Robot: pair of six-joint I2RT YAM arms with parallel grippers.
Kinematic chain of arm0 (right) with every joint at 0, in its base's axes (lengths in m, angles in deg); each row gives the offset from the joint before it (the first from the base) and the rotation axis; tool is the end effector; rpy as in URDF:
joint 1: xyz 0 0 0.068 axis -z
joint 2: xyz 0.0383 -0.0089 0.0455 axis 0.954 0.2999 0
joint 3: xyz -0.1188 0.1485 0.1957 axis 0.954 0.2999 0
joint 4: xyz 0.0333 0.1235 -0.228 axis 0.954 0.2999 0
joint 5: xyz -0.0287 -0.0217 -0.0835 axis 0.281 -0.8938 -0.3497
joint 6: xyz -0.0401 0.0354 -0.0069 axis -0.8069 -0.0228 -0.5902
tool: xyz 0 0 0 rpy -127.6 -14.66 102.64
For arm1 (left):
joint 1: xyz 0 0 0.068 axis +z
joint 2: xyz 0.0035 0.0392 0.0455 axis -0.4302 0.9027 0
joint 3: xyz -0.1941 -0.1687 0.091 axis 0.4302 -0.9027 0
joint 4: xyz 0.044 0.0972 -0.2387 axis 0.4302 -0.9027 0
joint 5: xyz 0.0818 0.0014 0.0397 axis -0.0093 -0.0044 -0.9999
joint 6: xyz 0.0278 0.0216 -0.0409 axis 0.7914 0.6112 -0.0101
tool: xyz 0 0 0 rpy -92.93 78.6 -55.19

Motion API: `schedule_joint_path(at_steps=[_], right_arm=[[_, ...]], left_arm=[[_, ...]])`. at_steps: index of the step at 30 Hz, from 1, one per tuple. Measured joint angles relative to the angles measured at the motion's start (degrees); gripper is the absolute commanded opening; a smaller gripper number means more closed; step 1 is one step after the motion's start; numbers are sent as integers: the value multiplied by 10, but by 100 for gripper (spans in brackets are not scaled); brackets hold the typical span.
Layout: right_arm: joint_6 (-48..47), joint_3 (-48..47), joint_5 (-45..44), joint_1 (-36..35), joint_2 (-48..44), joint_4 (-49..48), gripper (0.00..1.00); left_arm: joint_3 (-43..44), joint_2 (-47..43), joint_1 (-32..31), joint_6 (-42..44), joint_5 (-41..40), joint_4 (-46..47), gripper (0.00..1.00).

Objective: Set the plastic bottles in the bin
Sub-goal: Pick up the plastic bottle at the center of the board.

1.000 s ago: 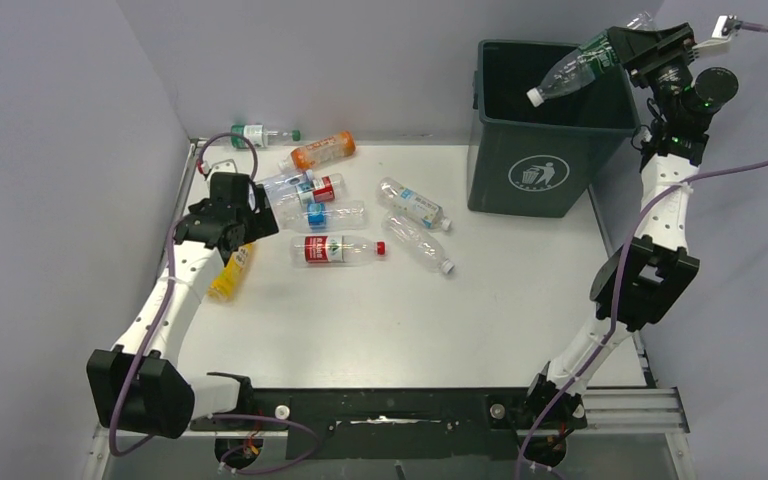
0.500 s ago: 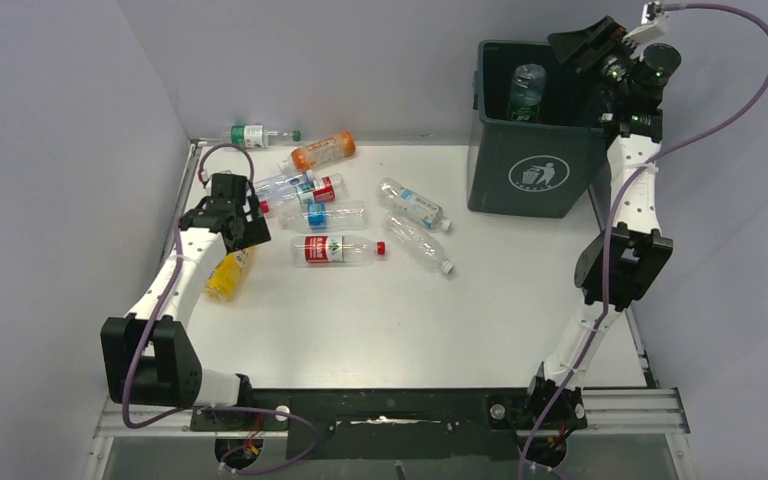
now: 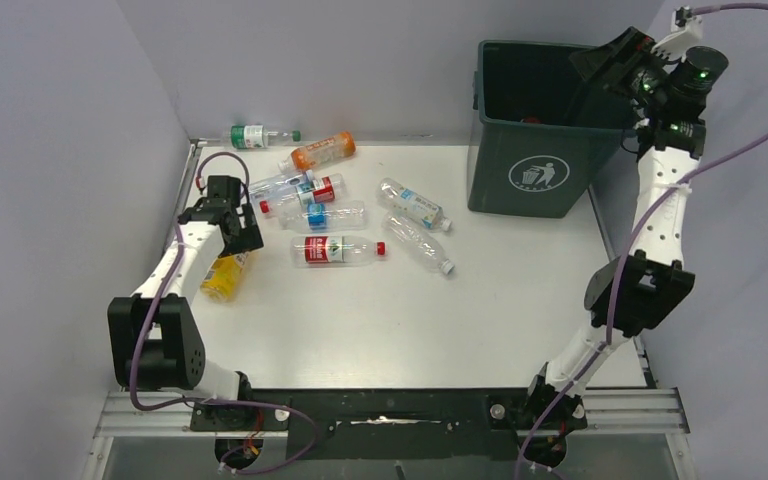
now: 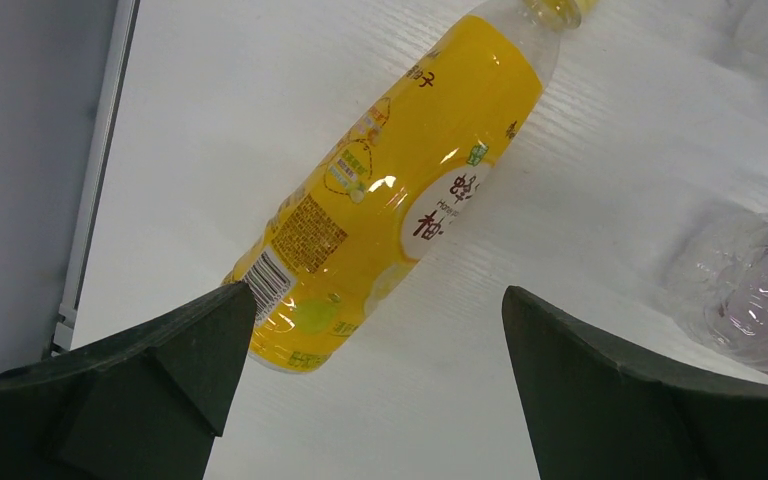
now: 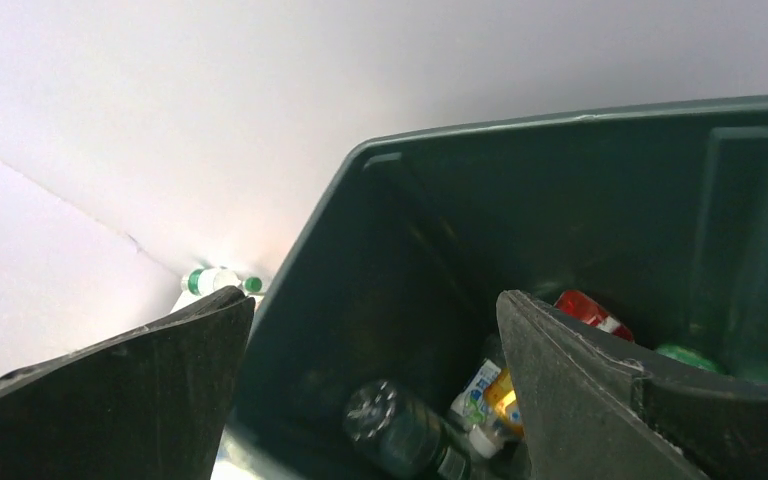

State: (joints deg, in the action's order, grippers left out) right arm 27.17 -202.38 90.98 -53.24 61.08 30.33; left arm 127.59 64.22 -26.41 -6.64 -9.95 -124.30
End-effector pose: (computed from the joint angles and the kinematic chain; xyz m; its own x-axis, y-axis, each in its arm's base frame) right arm 0.4167 -0.1217 0.4748 -0.1940 0.5283 -0.8266 -0.2961 0.7718 0.5627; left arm 0.2953 0.0086 0.2480 -0.7838 -0.2759 -0.5563 -0.4303 0.8872 0.1664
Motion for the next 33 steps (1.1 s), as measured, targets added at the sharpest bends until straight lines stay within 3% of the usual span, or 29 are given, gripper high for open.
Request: schedule_joint_path(at_steps=[13, 21, 33], right_arm=[[-73, 259, 9, 19, -373, 47, 98], [-102, 374, -31, -36, -449, 97, 98], [-82, 581, 16, -117, -574, 127, 98]], left_arm=[[-30, 4, 3, 21, -3, 11, 98], [-41, 13, 3, 22, -7, 26, 98], [-54, 34, 2, 18, -14, 35, 97]])
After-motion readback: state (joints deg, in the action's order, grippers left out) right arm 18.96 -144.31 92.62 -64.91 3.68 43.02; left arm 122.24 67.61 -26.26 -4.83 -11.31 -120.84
